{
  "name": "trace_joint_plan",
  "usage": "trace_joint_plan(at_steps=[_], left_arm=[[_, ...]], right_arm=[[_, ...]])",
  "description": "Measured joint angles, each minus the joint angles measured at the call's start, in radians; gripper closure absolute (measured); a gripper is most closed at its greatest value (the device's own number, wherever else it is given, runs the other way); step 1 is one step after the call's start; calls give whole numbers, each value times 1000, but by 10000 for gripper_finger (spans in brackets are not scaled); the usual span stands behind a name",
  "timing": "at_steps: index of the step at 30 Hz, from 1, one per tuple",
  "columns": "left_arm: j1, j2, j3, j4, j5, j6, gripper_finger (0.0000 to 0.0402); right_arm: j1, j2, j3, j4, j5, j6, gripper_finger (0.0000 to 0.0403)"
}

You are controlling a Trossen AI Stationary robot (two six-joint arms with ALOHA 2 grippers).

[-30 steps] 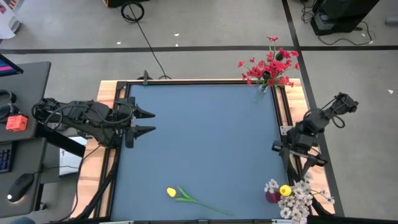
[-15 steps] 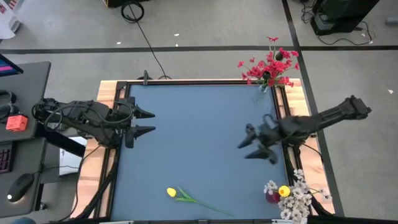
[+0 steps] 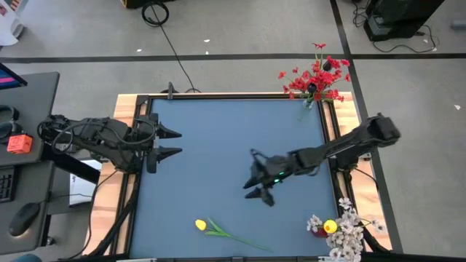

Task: Sort flowers into vase by color
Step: Put the yellow flower into the red flower vase

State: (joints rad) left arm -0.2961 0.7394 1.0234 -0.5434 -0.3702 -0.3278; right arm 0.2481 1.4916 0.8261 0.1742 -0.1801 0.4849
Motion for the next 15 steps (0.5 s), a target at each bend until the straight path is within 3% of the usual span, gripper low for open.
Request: trace_joint_plan(at_steps=[7,15], left_arm=[[0,0,0,0,0,0,136],[0,0,0,0,0,0,136]], right_arm=[[35,275,274,-112,0,115,199],[106,544,577,-354,52,245,200]])
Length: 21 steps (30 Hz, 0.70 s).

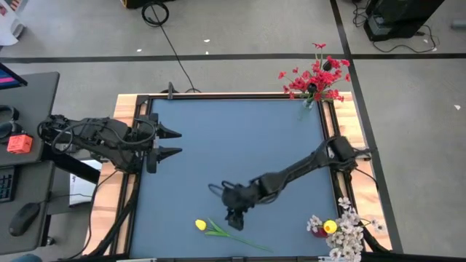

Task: Sort flowers into vase by color
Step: Put the yellow flower into the red flower vase

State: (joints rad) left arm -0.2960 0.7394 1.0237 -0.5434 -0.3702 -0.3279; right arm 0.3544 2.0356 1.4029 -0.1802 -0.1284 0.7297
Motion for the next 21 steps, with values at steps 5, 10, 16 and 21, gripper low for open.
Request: trace_joint_plan(at_steps=[5,10,16,21], left_arm=[[0,0,0,1,0,0,136],[0,0,0,1,0,0,136],[0,0,0,2,0,0,136],[0,0,0,-1,0,0,136]], right_arm=[[46,102,129,-135,79,49,203],[79,159,183,-176,108,57,206],[119,171,183,-150,107,-11,206],[169,171,184,-77,99,-129,203]])
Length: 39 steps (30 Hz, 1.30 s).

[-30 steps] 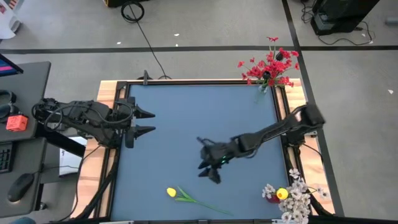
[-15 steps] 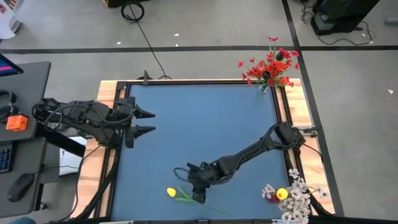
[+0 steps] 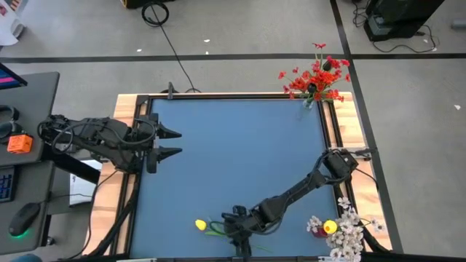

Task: Sort flowers into vase by color
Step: Put the yellow flower into the red flower vase

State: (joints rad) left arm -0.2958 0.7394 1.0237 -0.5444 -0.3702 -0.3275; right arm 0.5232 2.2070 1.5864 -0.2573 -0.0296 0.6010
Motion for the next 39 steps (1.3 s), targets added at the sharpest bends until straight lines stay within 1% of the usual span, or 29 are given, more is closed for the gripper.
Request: trace_joint_plan(at_steps=[4,8,18,22,26,29,33,39], left_arm=[[0,0,0,1,0,0,136],[0,0,0,1,0,0,136],[0,0,0,1,0,0,136],[0,0,0,2,0,0,136],[0,0,0,1,0,0,136],[0,0,0,0,0,0,136],[0,0,0,1,0,0,136],[0,0,0,1,0,0,136]], right_arm=[[26,0,0,-9,69,-74,200],[25,0,-4,-28,116,-95,199],[23,0,-27,19,70,-156,199],[25,31,-27,48,54,-168,199],[24,50,-18,67,55,-175,199],[21,50,-18,59,85,-177,200],[10,50,-18,32,82,-176,218],[1,41,-15,-41,100,-165,274]])
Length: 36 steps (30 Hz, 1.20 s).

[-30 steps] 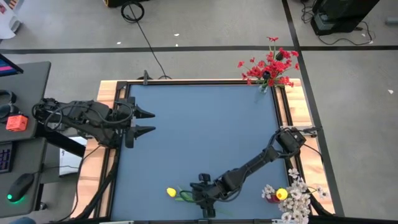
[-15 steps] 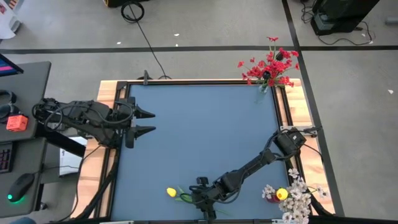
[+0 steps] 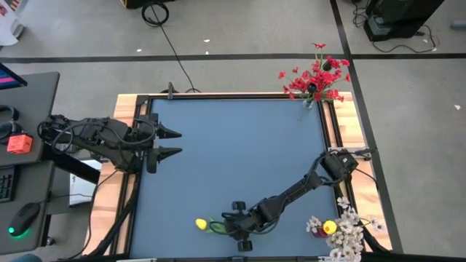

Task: Sort flowers into vase by color
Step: Put the yellow flower into the red flower vase

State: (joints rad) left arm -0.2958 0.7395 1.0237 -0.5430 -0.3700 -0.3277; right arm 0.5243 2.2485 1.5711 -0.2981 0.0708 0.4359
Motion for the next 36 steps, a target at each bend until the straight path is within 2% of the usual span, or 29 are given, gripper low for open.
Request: trace_joint_plan(at_steps=[5,10,15,20,24,36], left_arm=[[0,0,0,-1,0,0,136],[0,0,0,0,0,0,136],[0,0,0,1,0,0,136],[0,0,0,0,0,0,136],[0,0,0,0,0,0,136],[0,0,0,1,0,0,136]], right_arm=[[-22,-31,2,-136,15,6,318],[-69,-76,-1,-226,39,-35,317],[-96,-89,0,-202,-37,-135,269],[-96,-88,1,-162,-35,-253,206],[-107,-73,-1,-150,-37,-301,187],[-127,-25,-2,-79,-79,-343,230]])
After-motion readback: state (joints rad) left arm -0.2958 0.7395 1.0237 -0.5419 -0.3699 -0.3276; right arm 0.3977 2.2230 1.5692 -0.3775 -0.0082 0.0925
